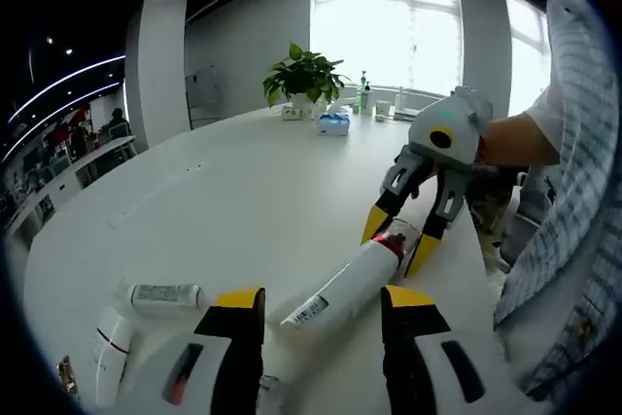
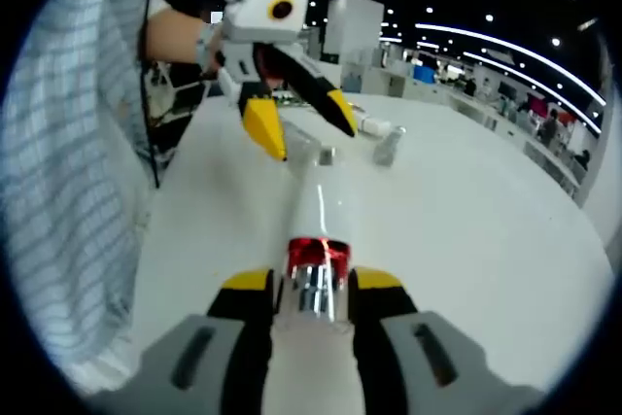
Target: Arrange the skincare products in the storage area until every visible bottle or jar stands upright without overlapping.
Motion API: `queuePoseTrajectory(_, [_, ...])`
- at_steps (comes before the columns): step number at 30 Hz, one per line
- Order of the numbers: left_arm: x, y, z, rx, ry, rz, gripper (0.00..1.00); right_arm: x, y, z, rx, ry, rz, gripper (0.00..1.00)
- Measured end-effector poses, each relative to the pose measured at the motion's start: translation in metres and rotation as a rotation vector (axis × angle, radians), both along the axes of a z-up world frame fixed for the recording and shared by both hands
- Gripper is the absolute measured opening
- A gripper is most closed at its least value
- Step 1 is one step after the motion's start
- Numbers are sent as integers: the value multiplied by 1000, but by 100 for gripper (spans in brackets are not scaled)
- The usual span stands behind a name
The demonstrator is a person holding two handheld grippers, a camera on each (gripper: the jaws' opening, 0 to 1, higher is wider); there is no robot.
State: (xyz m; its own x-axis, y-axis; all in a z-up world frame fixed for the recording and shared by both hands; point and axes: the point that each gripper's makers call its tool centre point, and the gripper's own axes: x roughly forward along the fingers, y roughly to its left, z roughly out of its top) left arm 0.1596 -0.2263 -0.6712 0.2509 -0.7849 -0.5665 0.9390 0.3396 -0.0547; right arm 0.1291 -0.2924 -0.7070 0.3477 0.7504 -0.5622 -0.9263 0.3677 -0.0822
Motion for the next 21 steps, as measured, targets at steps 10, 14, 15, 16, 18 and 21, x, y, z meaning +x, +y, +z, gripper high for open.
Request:
queuePoseTrajectory(10, [8, 13, -23, 85, 48, -107, 45, 0, 0, -5, -1, 71, -5, 30])
queuePoseTrajectory(14, [8, 20, -30, 100, 62, -130, 43, -1, 2, -5, -13, 69, -31, 30])
queuePoseTrajectory(15, [8, 21, -32, 104, 65, -131, 43, -2, 2, -5, -14, 68, -33, 30])
queuePoseTrajectory(16, [7, 21, -33, 110, 63, -136, 42, -3, 2, -5, -11, 68, -43, 30])
queuePoseTrajectory(18, [4, 21, -35, 114, 62, -151, 42, -1, 1, -5, 1, 81, -72, 30])
queuePoseTrajectory(21, [5, 21, -35, 111, 66, -147, 41, 2, -2, -5, -1, 76, -113, 30])
